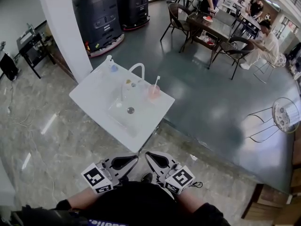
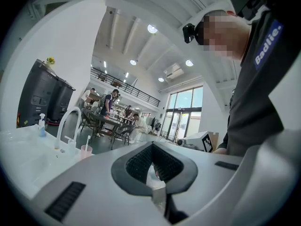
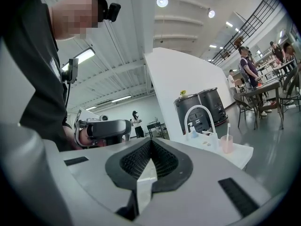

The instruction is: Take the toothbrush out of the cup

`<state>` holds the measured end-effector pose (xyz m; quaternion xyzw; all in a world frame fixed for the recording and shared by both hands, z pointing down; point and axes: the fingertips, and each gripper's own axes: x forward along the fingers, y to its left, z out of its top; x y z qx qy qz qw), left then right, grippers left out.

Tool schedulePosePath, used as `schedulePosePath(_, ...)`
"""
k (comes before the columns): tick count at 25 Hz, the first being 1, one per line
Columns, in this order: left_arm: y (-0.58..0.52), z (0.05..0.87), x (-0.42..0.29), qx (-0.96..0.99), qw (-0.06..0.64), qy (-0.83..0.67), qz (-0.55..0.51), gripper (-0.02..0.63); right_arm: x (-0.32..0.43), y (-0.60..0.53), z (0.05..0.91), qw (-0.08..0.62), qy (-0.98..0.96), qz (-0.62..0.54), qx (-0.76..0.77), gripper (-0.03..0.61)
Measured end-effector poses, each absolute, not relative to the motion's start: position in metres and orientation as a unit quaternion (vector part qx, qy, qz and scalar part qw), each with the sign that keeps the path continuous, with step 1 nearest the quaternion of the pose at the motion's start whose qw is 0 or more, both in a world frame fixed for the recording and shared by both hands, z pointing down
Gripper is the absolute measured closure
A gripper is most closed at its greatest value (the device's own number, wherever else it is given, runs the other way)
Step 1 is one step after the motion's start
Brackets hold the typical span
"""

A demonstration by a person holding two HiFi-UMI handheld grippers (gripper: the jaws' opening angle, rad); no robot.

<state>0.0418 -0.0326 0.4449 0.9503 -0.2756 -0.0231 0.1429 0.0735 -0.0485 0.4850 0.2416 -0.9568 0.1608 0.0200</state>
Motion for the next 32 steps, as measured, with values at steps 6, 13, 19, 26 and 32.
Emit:
schedulePosePath(6,-0.055,0.441,0.022,0.956,0.141,-0.257,-0.029,0.615,0.055,-0.071,0.477,0.021,-0.952,0.158,0.263,0.568)
schedulePosePath(13,-0.082,0.446,0.004,0.961,0.149,-0.230,-0.025,0.615,0.038,-0.106,0.483,0.032,-0.944,0.155,0.291,0.568)
schedulePosePath(19,-0.107,0.446,-0.011,0.963,0.147,-0.225,-0.034,0.615,0.034,-0.144,0.492,0.040,-0.936,0.144,0.317,0.568)
schedulePosePath(26,-0.120,0.449,-0.019,0.962,0.150,-0.225,-0.030,0.615,0.041,-0.180,0.509,0.072,-0.927,0.129,0.344,0.568)
schedulePosePath(32,-0.129,0.450,-0.022,0.960,0.149,-0.234,-0.030,0.615,0.049,-0.210,0.523,0.093,-0.923,0.129,0.350,0.568)
